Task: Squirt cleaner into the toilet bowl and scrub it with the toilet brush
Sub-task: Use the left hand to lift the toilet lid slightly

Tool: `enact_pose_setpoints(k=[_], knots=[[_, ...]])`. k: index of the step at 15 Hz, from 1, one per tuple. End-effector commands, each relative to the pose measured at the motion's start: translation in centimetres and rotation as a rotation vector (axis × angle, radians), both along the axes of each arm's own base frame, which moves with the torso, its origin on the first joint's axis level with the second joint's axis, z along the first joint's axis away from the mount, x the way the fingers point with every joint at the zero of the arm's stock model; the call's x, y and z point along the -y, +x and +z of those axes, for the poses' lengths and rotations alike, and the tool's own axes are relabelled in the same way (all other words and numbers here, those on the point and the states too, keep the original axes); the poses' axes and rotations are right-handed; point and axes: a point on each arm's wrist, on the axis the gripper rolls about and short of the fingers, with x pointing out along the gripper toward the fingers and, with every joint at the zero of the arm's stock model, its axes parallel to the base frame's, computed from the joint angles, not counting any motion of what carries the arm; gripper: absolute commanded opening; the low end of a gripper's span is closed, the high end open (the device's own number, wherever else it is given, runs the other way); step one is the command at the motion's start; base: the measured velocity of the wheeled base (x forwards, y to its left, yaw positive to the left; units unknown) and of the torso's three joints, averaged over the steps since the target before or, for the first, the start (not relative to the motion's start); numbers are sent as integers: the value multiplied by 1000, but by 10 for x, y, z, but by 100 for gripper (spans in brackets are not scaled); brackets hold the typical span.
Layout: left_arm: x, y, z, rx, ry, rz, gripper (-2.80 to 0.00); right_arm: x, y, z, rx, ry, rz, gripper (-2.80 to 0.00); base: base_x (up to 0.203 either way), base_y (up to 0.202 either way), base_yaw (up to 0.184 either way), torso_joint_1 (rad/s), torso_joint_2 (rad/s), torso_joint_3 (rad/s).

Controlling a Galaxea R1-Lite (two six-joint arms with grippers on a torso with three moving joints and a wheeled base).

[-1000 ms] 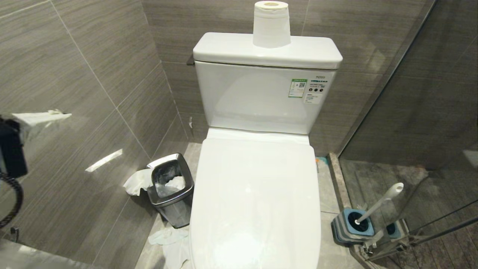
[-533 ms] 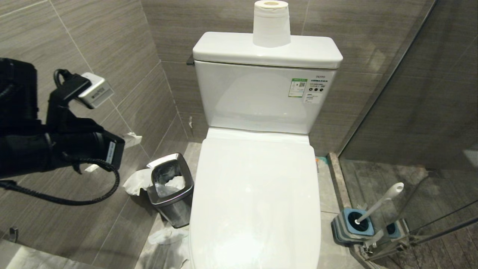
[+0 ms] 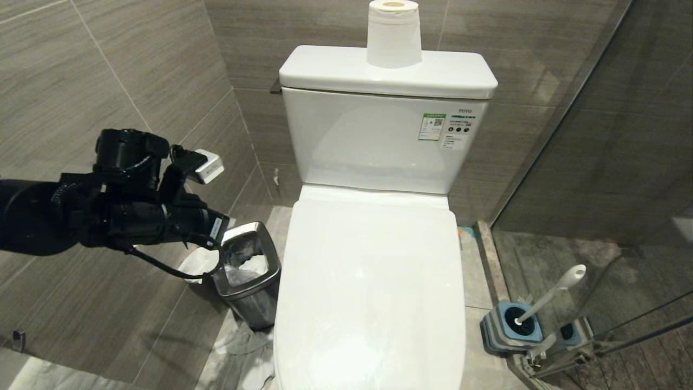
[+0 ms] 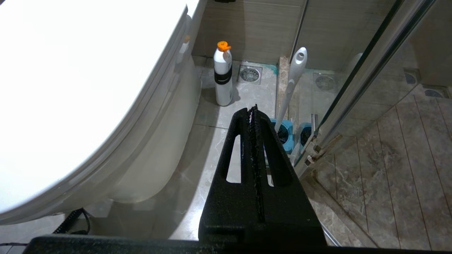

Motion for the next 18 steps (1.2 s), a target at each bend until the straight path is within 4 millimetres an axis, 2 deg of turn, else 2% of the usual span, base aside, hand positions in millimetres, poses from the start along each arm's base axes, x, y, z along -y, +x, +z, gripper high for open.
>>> enact_pose_setpoints(k=[1, 3, 7, 9, 11, 15, 18], knots=[[2, 19, -27, -80, 18, 0, -280, 0, 0, 0, -2, 1, 1, -280, 0, 0, 0, 0, 0, 0], [0, 26, -36, -110, 17, -3, -280, 0, 0, 0, -2, 1, 2, -280, 0, 0, 0, 0, 0, 0], [-19, 41, -49, -209, -91, -64, -280, 0, 0, 0, -2, 1, 1, -280, 0, 0, 0, 0, 0, 0], [-24, 51, -56, -252, -211, -135, -280, 0, 0, 0, -2, 1, -1, -280, 0, 0, 0, 0, 0, 0], [-27, 61, -72, -330, -318, -123, -280, 0, 0, 0, -2, 1, 1, -280, 0, 0, 0, 0, 0, 0], [-21, 71, -93, -500, -599, -177, -280, 0, 0, 0, -2, 1, 2, -280, 0, 0, 0, 0, 0, 0], [-34, 78, -101, -589, -824, -206, -280, 0, 0, 0, -2, 1, -1, -280, 0, 0, 0, 0, 0, 0]])
